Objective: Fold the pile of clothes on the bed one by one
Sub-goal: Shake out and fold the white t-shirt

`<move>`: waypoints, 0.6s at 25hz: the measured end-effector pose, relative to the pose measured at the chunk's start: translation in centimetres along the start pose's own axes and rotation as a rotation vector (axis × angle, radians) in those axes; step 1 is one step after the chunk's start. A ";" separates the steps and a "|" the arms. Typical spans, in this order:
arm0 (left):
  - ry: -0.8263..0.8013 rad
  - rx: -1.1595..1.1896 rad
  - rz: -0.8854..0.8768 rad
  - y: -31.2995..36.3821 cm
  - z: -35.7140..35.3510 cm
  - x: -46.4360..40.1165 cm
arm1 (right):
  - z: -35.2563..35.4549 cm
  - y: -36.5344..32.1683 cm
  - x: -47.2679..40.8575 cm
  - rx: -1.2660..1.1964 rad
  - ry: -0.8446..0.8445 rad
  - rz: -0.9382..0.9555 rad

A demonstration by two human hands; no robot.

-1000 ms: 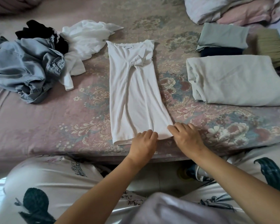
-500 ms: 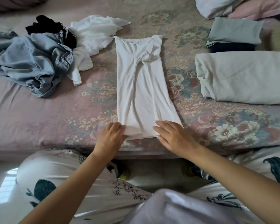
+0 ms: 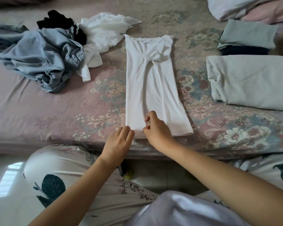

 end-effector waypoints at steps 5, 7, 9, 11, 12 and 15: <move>-0.121 0.018 -0.090 -0.3 -1.1 0.2 | 0.0 0.6 0.5 0.427 0.224 0.561; -0.097 -0.018 -0.085 -1.1 -0.5 0.0 | 1.6 2.8 0.5 0.494 0.309 0.799; -0.129 -0.071 -0.134 -1.4 -0.9 -0.3 | 3.6 6.6 -0.3 0.612 0.283 0.825; -0.159 -0.068 -0.178 -1.6 -2.1 -1.0 | 5.0 10.0 -1.3 0.802 0.240 0.762; -0.159 -0.050 -0.186 -1.7 -2.7 -1.4 | 5.3 11.0 -1.8 0.853 0.195 0.718; -0.188 0.049 -0.213 -1.9 -3.3 -2.4 | 5.4 11.5 -3.1 0.800 0.130 0.695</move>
Point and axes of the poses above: each hand's wrist, its own x-axis away from the middle knuckle, its own z-axis out of the back of the hand, y = z × x, the point moved 5 cm from there along -x, towards the middle knuckle, and after that the axes turned 14 degrees about -z, right-handed, at the moved point
